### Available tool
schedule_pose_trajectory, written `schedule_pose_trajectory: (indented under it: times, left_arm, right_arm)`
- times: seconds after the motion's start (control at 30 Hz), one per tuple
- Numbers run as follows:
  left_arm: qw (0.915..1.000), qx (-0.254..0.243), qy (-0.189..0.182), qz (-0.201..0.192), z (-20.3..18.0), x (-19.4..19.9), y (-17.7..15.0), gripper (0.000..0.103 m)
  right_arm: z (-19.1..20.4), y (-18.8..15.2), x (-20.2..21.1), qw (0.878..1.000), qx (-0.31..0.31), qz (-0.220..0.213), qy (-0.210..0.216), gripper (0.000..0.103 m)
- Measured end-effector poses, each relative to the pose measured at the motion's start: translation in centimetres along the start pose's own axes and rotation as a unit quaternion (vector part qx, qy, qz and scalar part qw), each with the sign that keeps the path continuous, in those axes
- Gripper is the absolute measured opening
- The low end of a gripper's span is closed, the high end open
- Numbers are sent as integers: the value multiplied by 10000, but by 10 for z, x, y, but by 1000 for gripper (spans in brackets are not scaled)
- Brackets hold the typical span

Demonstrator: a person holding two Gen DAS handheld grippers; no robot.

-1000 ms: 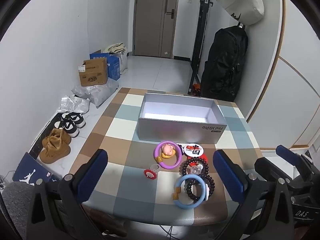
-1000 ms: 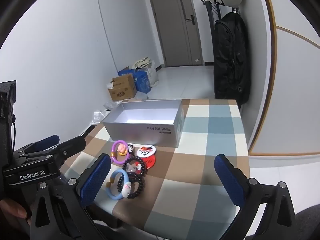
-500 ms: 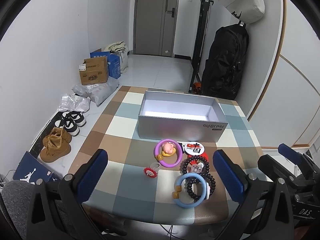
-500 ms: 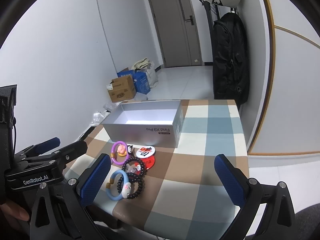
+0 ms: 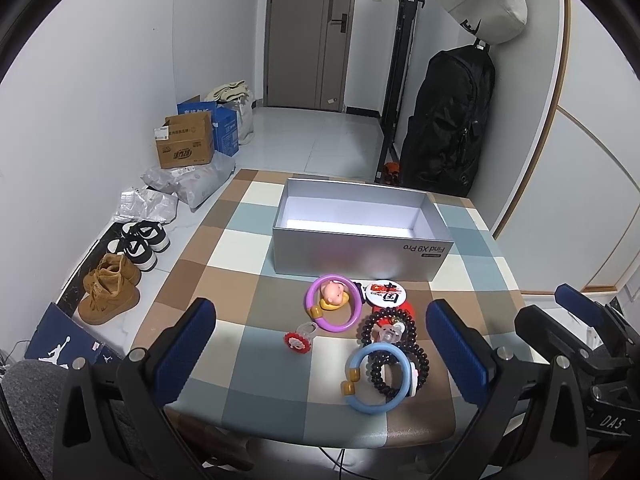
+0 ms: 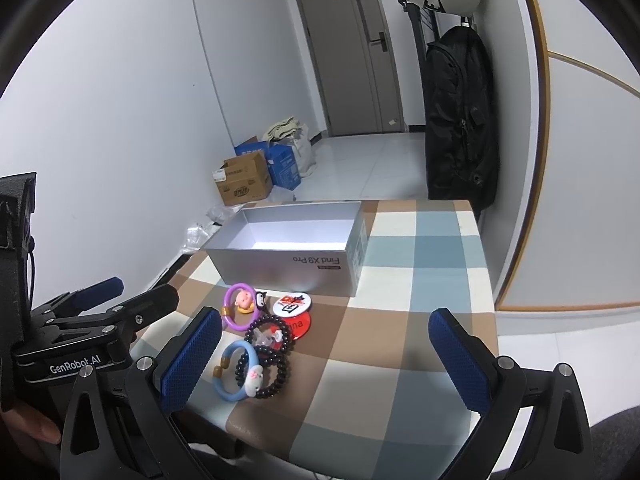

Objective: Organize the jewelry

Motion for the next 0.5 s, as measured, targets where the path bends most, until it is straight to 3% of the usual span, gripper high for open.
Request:
schedule_pose_trajectory:
  times: [0.5]
  left_arm:
    - [10000,-27,27,19,-2,-1,-2,102]
  right_arm:
    - [2,0,2,10000,15,-8,8,103]
Point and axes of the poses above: each gripper's, at about its wrist camera, not at the fingertips, and x roughly against the way its jaws point, z to its left, y to its top, the point moved 4 cm from there along -x, roughly the way its jaws point, and after that the axes turned 12 degrees about z, right-handed, at the moved point
